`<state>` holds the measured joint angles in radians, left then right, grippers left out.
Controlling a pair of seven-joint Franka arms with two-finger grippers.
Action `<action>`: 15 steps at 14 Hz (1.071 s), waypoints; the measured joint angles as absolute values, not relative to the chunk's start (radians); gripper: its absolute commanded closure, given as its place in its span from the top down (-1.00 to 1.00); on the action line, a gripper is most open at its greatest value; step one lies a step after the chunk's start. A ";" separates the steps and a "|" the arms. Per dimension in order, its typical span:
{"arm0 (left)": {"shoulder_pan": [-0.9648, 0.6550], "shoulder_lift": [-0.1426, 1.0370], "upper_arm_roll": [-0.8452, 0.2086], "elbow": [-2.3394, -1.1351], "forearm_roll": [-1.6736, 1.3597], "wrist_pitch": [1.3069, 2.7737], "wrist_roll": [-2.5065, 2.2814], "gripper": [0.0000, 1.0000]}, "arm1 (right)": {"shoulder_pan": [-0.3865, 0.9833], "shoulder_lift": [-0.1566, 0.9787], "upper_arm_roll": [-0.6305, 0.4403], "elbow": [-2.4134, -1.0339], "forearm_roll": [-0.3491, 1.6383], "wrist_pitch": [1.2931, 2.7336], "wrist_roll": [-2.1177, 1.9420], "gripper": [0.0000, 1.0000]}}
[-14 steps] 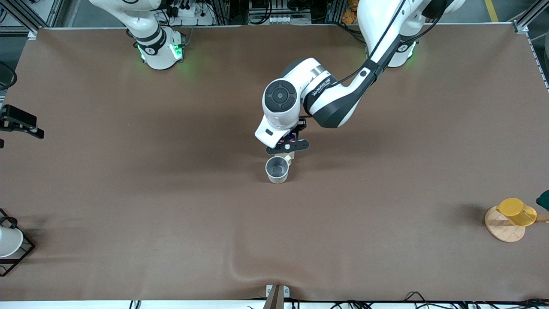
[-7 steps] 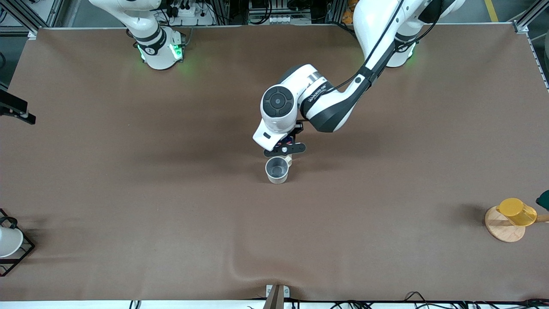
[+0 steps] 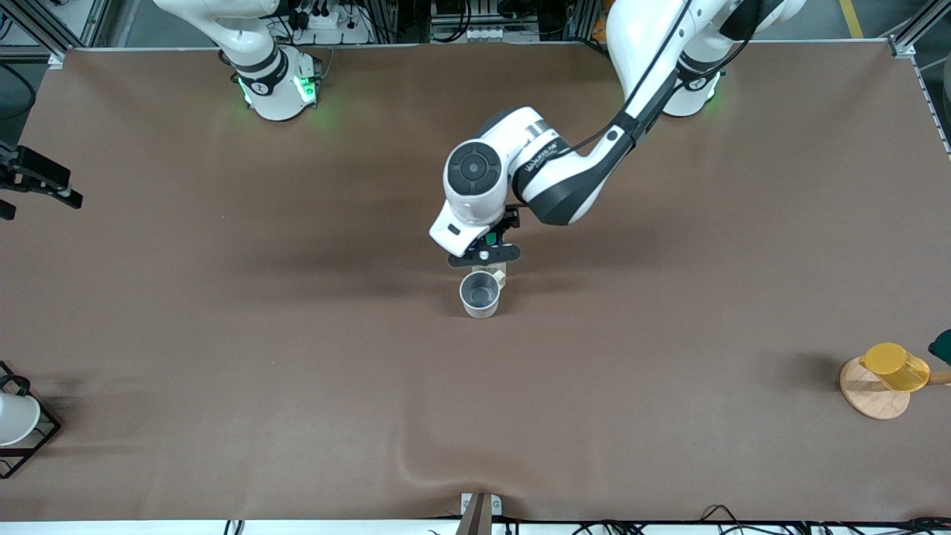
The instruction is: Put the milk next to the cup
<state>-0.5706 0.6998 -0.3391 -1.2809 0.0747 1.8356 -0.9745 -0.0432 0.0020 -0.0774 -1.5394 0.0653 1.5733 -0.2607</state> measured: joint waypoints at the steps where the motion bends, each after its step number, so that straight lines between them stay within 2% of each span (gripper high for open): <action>1: -0.572 0.691 -0.339 -1.274 0.075 1.828 -0.975 1.00 | -0.037 -0.003 -0.077 -1.544 0.053 1.575 -0.256 1.00; 5: -0.528 0.568 -0.327 -1.243 0.076 1.737 -0.940 1.00 | -0.025 -0.006 -0.077 -1.545 0.037 1.581 -0.243 1.00; 9: -0.306 0.396 -0.317 -1.244 0.077 1.618 -0.653 1.00 | -0.025 -0.006 -0.078 -1.546 0.036 1.582 -0.220 1.00; 15: -0.046 0.322 -0.313 -1.257 0.087 1.506 -0.406 1.00 | -0.025 -0.006 -0.077 -1.546 0.036 1.582 -0.203 1.00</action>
<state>-0.0461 0.3224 -0.3126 -1.2566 0.0870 1.5063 -0.4059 -0.0251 -0.0063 -0.0768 -1.5465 0.0357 1.5816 -0.2032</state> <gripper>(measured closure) 0.000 0.000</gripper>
